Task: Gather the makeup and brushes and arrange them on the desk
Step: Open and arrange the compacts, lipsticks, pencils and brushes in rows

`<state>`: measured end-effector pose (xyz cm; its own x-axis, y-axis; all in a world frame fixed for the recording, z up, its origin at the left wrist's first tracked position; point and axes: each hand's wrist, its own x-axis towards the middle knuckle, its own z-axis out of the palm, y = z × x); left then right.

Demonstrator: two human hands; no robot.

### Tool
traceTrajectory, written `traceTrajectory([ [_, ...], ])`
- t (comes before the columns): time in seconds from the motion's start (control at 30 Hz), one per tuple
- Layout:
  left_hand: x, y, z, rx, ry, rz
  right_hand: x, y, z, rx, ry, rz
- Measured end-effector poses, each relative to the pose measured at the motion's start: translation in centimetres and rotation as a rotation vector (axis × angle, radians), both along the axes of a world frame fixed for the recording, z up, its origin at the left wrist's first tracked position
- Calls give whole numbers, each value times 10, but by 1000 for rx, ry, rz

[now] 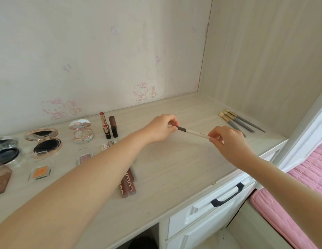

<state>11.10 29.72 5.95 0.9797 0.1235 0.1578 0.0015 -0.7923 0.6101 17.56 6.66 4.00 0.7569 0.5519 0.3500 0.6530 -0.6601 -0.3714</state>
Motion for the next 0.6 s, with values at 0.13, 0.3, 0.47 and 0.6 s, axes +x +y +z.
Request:
traceTrajectory([
  [0.13, -38, 3, 10, -194, -44, 53, -26, 7, 4, 50, -16, 61],
  [0.3, -90, 11, 18, -451, -119, 129, -68, 20, 7, 115, 6, 136],
  [0.47, -144, 18, 23, -827, -219, 203, -118, 43, 15, 159, 80, 229],
  [0.6, -183, 31, 25, -1045, -315, 290, -156, 69, 19, 141, 102, 309],
])
